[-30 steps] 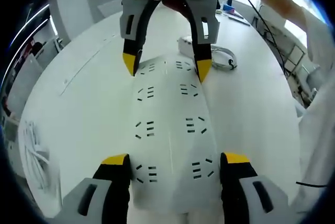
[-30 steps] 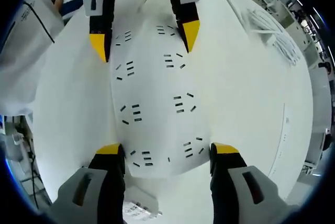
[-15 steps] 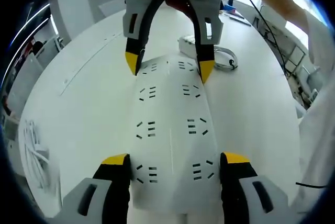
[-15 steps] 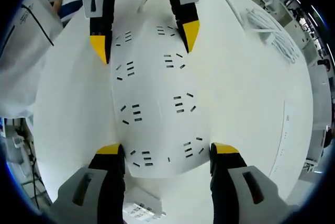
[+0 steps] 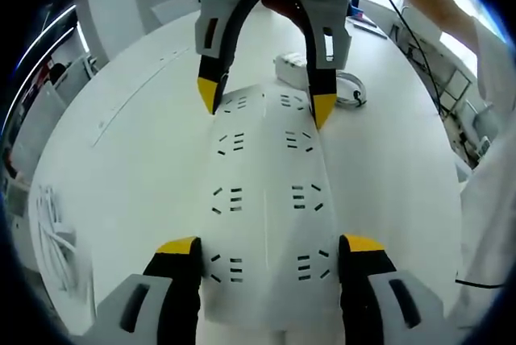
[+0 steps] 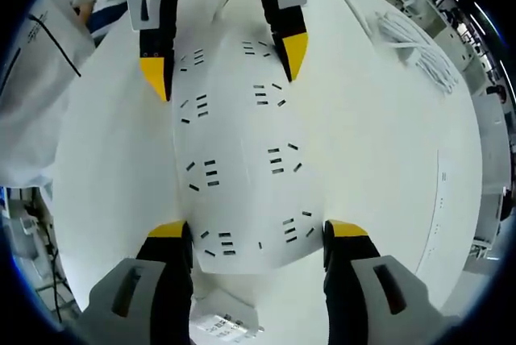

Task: Straighten the power strip on the desk, plug the charger into it

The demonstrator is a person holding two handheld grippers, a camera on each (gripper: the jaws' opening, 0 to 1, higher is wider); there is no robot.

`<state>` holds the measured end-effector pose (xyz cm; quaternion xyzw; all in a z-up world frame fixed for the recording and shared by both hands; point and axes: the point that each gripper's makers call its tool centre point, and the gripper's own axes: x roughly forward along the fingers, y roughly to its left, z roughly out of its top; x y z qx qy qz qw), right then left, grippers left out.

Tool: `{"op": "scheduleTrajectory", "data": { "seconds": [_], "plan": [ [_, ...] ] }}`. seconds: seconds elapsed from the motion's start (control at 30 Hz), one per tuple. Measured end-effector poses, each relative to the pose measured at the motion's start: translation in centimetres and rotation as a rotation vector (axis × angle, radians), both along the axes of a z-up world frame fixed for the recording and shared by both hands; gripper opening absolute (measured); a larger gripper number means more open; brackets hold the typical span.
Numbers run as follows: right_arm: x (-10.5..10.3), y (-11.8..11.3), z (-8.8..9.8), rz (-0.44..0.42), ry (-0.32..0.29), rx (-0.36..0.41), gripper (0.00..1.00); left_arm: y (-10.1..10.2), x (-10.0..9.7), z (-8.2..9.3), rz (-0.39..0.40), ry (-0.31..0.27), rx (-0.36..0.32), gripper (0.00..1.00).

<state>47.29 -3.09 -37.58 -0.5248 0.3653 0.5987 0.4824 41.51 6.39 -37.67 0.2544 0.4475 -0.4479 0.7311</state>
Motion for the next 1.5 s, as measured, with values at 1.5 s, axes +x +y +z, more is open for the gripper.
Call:
{"op": "scheduleTrajectory", "data": {
  "seconds": [1.5],
  "plan": [
    [-1.1,0.0,0.1,-0.030,0.010,0.042,0.65,-0.1,-0.1,0.1,-0.027,0.005,0.013,0.70]
  ]
}}
